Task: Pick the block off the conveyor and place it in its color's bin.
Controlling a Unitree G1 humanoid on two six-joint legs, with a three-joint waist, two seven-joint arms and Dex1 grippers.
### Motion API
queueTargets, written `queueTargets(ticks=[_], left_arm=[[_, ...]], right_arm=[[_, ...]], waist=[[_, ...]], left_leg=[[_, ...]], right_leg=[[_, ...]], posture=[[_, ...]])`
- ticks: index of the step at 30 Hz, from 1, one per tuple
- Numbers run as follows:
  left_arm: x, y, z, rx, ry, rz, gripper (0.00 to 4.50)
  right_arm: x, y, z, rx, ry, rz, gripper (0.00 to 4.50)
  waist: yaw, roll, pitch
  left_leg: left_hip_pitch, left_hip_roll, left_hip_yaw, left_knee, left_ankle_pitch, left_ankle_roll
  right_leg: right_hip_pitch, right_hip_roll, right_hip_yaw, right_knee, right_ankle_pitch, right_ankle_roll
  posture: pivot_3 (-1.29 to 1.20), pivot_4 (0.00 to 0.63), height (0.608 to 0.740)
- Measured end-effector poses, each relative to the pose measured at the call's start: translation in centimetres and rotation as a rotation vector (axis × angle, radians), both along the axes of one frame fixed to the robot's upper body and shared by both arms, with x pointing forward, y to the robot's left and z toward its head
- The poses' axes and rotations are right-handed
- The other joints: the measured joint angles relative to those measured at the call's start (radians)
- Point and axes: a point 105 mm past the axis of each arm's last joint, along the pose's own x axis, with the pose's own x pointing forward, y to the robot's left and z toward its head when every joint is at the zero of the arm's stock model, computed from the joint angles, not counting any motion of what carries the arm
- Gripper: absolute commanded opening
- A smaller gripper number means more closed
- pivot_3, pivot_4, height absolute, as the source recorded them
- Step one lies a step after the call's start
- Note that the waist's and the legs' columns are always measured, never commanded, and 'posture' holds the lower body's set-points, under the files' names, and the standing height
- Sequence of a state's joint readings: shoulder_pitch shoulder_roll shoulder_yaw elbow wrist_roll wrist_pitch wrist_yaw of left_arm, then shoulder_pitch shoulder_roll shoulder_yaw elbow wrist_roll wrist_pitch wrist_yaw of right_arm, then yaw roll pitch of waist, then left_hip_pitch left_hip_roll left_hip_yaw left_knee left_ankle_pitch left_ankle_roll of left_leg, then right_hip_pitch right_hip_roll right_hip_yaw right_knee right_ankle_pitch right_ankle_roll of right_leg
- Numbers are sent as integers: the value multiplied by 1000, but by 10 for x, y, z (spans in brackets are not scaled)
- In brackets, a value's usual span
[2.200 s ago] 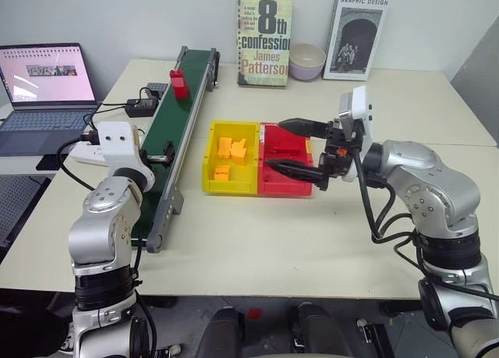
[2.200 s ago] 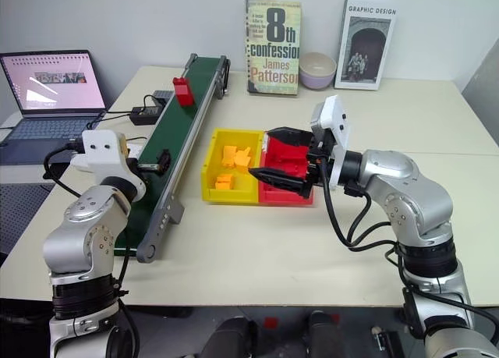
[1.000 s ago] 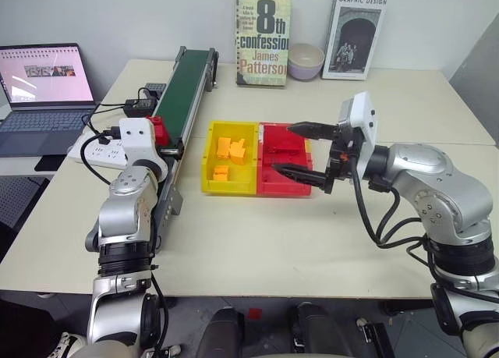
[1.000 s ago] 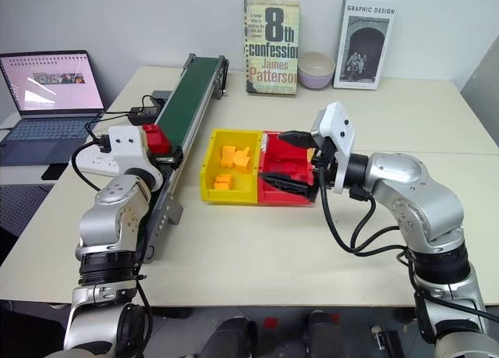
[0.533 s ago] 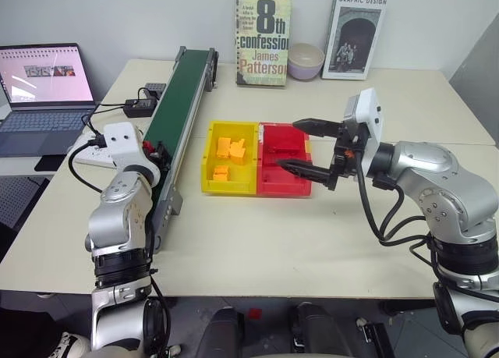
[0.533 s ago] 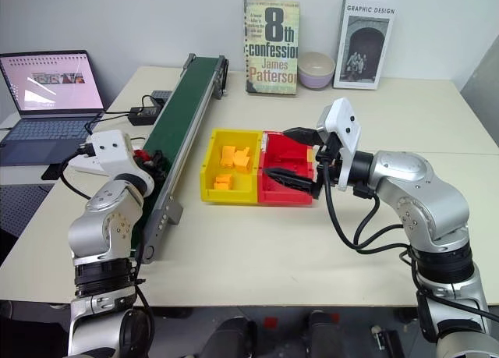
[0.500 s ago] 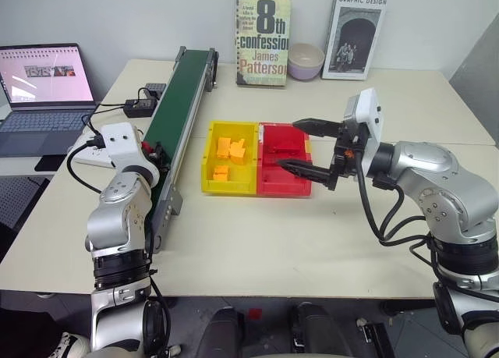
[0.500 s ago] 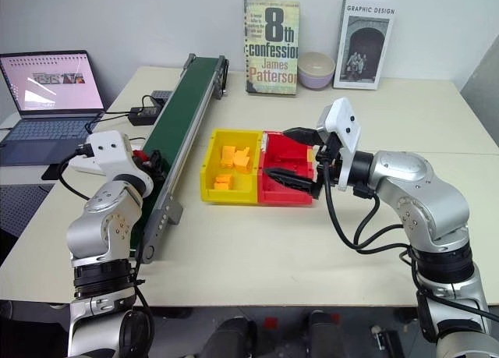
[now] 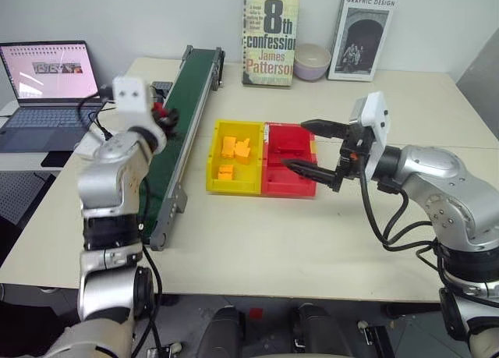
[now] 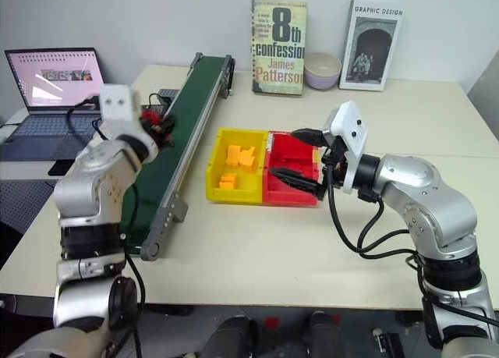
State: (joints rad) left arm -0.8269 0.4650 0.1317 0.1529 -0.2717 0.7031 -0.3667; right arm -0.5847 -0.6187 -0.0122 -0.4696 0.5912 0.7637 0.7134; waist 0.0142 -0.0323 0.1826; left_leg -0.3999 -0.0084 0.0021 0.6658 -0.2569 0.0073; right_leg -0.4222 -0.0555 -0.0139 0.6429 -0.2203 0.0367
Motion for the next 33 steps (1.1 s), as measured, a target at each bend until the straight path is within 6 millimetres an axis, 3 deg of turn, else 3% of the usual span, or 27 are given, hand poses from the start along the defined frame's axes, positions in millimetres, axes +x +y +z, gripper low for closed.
queueTargets(ticks=[6,9,12,13,18,24,27,33], left_arm=[[-6,-84,-5,132,37,-460,1533],[-16,-141,-22,201,42,-706,1533],[-18,-171,-45,266,57,-820,1533],[-16,-174,-49,273,57,-826,2233],[-10,-186,-57,305,52,-879,3258],[-6,-181,-63,351,50,-890,4430],[-3,-167,-61,363,55,-875,4488],[0,-123,-30,367,4,-811,4488]], right_arm=[[1,-20,-6,-26,6,-184,4500],[-4,-33,-21,-33,51,-300,4500],[-11,-31,-37,-45,95,-332,4500],[-13,-32,-39,-41,99,-347,4500],[-16,-31,-47,-9,128,-401,4500],[-16,-34,-43,-2,112,-431,4500],[-16,-39,-40,-8,102,-444,4500],[-15,-36,-34,-40,103,-371,4500]], waist=[[-6,0,0],[3,0,0],[-3,0,0],[-9,0,0],[-15,0,0],[-15,0,0],[-17,0,0],[-17,0,0]], left_leg=[[0,2,-1,-1,0,0],[0,2,-2,-1,0,0],[0,1,2,-1,0,1],[0,1,3,-1,0,1],[0,2,1,0,0,1],[-1,2,1,0,0,1],[-1,2,1,-1,0,1],[0,3,-1,-1,0,1]], right_leg=[[-1,1,0,1,0,0],[0,1,0,0,-1,-1],[-1,1,1,0,-1,0],[-2,1,2,0,-1,0],[-2,3,1,1,-3,3],[-2,2,0,1,-2,2],[-2,2,1,1,-2,2],[-2,3,0,2,-2,2]], posture=[[0,150,740],[0,150,740],[0,150,740],[0,150,740],[0,150,740],[0,150,740],[0,150,740],[0,150,740]])
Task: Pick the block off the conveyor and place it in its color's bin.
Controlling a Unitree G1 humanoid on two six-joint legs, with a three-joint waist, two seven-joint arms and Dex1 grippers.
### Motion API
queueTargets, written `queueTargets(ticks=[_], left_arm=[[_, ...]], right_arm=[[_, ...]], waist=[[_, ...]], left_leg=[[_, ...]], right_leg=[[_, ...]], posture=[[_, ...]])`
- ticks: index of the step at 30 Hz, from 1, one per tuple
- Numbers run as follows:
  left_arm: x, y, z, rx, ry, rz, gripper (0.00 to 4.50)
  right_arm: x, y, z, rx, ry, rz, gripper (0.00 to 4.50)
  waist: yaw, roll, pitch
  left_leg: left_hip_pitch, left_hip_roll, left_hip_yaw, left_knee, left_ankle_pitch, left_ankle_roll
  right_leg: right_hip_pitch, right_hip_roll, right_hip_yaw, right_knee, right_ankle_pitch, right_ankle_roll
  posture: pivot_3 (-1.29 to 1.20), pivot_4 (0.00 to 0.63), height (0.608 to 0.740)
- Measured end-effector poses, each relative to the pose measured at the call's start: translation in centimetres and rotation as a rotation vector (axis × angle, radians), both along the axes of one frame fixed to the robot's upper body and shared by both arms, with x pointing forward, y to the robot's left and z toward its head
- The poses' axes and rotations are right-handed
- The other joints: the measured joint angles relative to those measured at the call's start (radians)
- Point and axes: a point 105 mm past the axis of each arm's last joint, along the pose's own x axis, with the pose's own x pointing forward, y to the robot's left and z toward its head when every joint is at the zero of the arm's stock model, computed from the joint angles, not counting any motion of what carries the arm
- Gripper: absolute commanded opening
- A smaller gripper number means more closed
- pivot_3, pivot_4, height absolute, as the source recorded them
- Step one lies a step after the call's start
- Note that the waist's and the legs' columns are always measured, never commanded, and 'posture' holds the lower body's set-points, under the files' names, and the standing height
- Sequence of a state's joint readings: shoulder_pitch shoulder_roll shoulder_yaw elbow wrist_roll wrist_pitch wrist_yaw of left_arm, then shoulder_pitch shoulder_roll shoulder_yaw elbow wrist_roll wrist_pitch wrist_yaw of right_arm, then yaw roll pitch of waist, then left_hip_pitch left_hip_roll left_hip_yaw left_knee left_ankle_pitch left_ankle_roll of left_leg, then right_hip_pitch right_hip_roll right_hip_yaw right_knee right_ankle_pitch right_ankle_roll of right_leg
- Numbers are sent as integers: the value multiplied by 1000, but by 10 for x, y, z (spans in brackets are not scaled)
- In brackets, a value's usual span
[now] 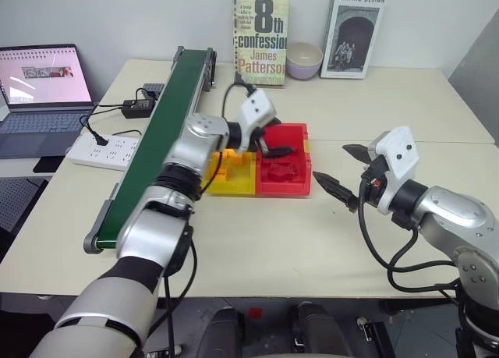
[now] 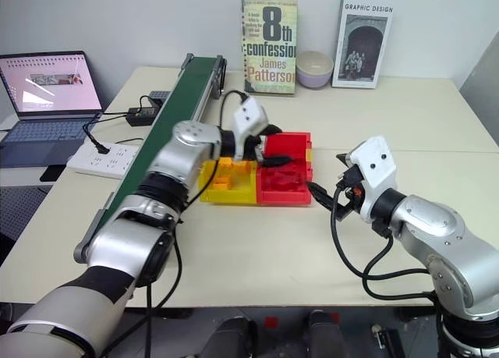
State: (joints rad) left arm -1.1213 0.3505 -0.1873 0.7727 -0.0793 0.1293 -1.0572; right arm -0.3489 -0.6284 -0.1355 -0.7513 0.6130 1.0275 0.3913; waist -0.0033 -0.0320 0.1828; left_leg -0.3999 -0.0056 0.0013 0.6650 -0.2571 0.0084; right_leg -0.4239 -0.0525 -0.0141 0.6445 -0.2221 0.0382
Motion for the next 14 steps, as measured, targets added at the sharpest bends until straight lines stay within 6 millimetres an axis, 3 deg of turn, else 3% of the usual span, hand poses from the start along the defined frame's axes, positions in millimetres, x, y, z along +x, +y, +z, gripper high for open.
queueTargets(ticks=[3,7,11,14], left_arm=[[-12,22,-8,33,21,14,4488],[-42,91,-32,105,141,147,4488],[-73,122,-19,71,142,256,4488],[-85,133,-12,57,138,322,4488]], right_arm=[[5,2,2,-11,12,44,4500],[17,-2,9,-31,17,91,4500],[20,6,7,-44,25,182,4500],[26,7,3,-52,39,200,4500]], waist=[[-5,0,0],[-27,1,0],[-20,1,0],[-7,1,0]], left_leg=[[0,0,2,0,0,0],[0,1,-1,0,0,0],[1,2,-3,0,0,0],[1,0,-2,1,0,0]], right_leg=[[0,0,2,0,0,0],[-1,0,2,1,0,0],[0,-1,1,1,0,0],[2,-1,1,0,0,0]], posture=[[0,150,740],[0,150,740],[0,150,740],[0,150,740]])
